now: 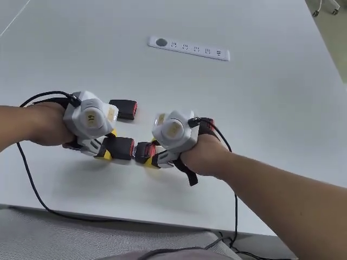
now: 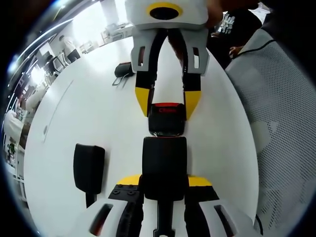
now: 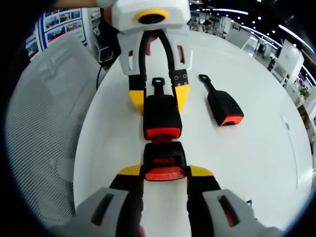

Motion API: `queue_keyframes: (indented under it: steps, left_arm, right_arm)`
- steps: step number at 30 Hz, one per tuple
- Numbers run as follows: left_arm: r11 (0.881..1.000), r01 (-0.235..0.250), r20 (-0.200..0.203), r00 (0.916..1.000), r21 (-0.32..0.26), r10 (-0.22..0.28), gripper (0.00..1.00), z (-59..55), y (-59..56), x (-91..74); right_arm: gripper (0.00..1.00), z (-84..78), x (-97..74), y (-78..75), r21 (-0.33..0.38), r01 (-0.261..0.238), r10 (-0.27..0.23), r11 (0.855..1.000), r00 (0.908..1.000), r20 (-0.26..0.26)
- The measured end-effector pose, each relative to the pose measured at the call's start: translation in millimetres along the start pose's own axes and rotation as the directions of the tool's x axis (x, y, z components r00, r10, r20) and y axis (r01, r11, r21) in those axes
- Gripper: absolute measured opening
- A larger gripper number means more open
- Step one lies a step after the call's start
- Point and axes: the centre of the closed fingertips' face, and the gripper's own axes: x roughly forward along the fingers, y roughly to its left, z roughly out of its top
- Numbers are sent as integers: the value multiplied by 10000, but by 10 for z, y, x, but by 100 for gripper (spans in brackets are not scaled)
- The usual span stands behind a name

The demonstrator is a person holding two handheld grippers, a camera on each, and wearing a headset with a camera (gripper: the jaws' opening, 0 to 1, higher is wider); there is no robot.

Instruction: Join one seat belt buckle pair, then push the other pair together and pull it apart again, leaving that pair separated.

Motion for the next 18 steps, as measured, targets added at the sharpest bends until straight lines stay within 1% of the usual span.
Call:
queue_keyframes:
  steps: [6, 12, 16, 18]
  left_arm:
    - [9999, 45, -30, 10000, -115, -45, 32, -7, 9, 4]
    - [10000, 55, -45, 10000, -51, -55, 32, -15, 20, 14]
    - [9999, 44, -73, 10000, -120, -45, 32, -19, 23, 19]
    - [9998, 29, -154, 9999, -173, -32, 32, -23, 28, 21]
  right_arm:
    - [33, -4, 3, -7, 26, -49, 49, 10000, 10000, 6]
    - [33, -17, -2, -8, 75, -54, 54, 10000, 10000, 42]
    - [33, -52, -3, -16, 307, -91, 92, 9995, 10000, -24]
    - [33, -59, -11, -27, 357, -66, 66, 9993, 10000, -12]
